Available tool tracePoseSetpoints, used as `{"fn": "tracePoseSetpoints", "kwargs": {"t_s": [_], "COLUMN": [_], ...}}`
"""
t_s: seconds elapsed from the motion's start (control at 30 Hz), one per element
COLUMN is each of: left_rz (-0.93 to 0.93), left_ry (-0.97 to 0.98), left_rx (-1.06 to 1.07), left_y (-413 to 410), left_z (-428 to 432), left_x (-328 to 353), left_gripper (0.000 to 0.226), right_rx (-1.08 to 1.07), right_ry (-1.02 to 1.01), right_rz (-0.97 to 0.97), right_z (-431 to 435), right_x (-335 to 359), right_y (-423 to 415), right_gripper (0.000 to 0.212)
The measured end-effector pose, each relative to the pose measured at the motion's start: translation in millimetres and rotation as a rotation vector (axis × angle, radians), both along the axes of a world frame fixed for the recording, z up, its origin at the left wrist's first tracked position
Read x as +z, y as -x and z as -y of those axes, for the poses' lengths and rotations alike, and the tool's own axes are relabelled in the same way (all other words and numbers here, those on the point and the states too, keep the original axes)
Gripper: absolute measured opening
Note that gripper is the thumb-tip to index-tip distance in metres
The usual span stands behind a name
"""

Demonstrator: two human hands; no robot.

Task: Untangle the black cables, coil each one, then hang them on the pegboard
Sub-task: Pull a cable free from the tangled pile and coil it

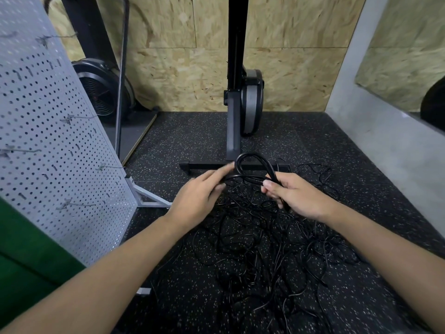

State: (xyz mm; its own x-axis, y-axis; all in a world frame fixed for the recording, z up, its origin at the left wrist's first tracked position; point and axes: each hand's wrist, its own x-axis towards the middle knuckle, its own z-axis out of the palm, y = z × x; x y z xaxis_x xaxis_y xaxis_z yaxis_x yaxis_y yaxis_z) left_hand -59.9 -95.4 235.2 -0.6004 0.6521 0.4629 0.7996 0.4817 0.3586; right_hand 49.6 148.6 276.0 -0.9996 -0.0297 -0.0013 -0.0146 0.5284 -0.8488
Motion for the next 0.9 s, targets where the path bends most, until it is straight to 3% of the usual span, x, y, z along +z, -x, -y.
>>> {"fn": "tracePoseSetpoints", "kwargs": {"t_s": [0.07, 0.2, 0.53, 0.9], "left_rz": [-0.010, 0.053, 0.051, 0.078], "left_ry": [0.010, 0.042, 0.183, -0.254], "left_rx": [-0.010, -0.009, 0.102, 0.187], "left_y": [4.1, 10.9, 8.7, 8.9], "left_z": [0.5, 3.6, 1.0, 3.0], "left_x": [-3.1, -8.0, -3.5, 15.1], "left_gripper": [0.028, 0.019, 0.049, 0.025], "right_rx": [-0.002, -0.012, -0.061, -0.348], "right_ry": [0.036, 0.048, 0.033, -0.256], "right_rz": [0.016, 0.016, 0.022, 0.183], "right_z": [0.8, 0.0, -1.9, -18.0], "right_x": [1.0, 5.4, 4.9, -9.7], "right_y": [-0.6, -1.8, -2.3, 1.1], "right_gripper": [0.026, 0.027, 0.028, 0.032]}}
